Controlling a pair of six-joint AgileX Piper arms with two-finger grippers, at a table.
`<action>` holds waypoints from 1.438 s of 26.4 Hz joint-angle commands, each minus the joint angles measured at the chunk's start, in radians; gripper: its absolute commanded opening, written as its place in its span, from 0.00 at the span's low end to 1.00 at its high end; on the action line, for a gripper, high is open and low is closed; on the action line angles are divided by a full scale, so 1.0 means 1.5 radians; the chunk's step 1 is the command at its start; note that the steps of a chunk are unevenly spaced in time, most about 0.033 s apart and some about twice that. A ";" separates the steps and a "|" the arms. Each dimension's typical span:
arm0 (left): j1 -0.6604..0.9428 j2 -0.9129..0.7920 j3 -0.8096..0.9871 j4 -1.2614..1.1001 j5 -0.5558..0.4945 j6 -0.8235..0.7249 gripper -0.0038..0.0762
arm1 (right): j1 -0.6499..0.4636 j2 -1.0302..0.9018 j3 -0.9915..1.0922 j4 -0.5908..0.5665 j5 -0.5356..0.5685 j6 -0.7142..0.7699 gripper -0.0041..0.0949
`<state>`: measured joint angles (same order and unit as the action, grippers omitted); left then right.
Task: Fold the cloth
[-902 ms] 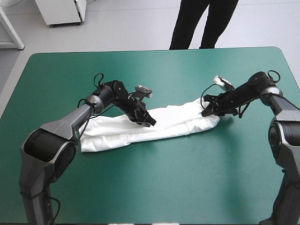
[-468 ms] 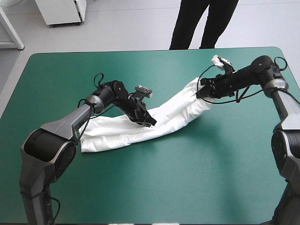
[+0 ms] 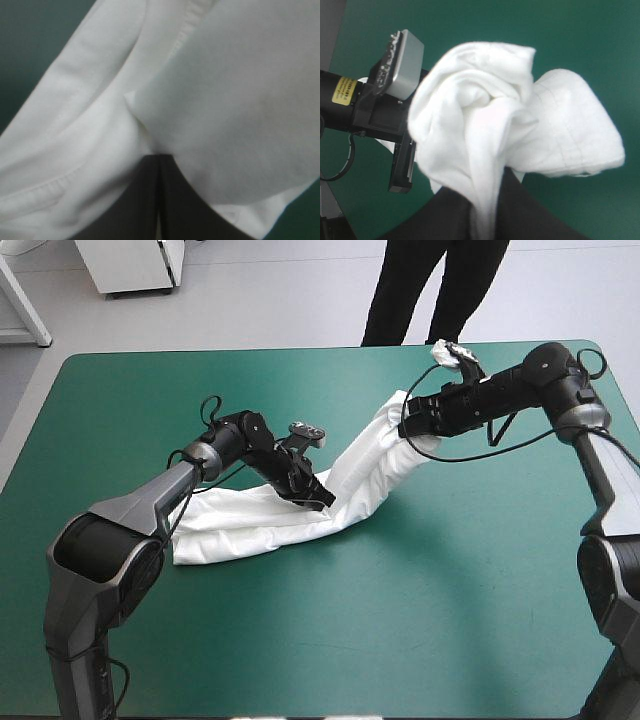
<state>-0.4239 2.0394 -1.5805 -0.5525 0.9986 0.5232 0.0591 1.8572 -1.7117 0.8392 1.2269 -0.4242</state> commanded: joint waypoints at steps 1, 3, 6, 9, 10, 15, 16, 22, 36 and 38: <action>-0.002 -0.016 -0.008 -0.014 0.004 -0.006 0.02 | 0.004 -0.050 -0.043 0.042 0.015 0.000 0.03; -0.002 -0.016 -0.008 -0.018 0.004 -0.006 0.02 | 0.005 -0.051 -0.053 0.043 0.015 0.004 0.03; -0.002 -0.016 -0.008 -0.023 0.011 -0.006 0.02 | 0.005 -0.051 -0.057 0.041 0.015 0.005 0.03; -0.002 -0.017 -0.008 -0.026 0.019 -0.008 0.02 | 0.006 -0.051 -0.057 0.035 0.015 0.005 0.03; -0.002 -0.021 -0.008 -0.026 0.019 -0.009 0.02 | 0.006 -0.051 -0.057 0.035 0.015 0.005 0.03; -0.001 -0.045 -0.031 -0.024 0.029 -0.016 0.02 | 0.006 -0.051 -0.057 0.019 0.015 0.009 0.03; -0.001 -0.047 -0.037 -0.023 0.034 -0.022 0.02 | 0.006 -0.051 -0.057 0.016 0.015 0.013 0.03; 0.011 -0.081 -0.092 0.014 0.080 -0.047 0.02 | 0.006 -0.051 -0.057 0.016 0.015 0.018 0.03; 0.047 -0.288 -0.126 0.126 0.184 -0.119 0.02 | 0.175 -0.050 -0.057 0.044 0.001 0.010 0.03; 0.047 -0.328 -0.126 0.126 0.192 -0.126 0.02 | 0.212 -0.048 -0.057 0.044 -0.022 0.010 0.02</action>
<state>-0.3535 1.6383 -1.7403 -0.3389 1.2427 0.3512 0.3349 1.8461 -1.7652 0.8393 1.2270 -0.3945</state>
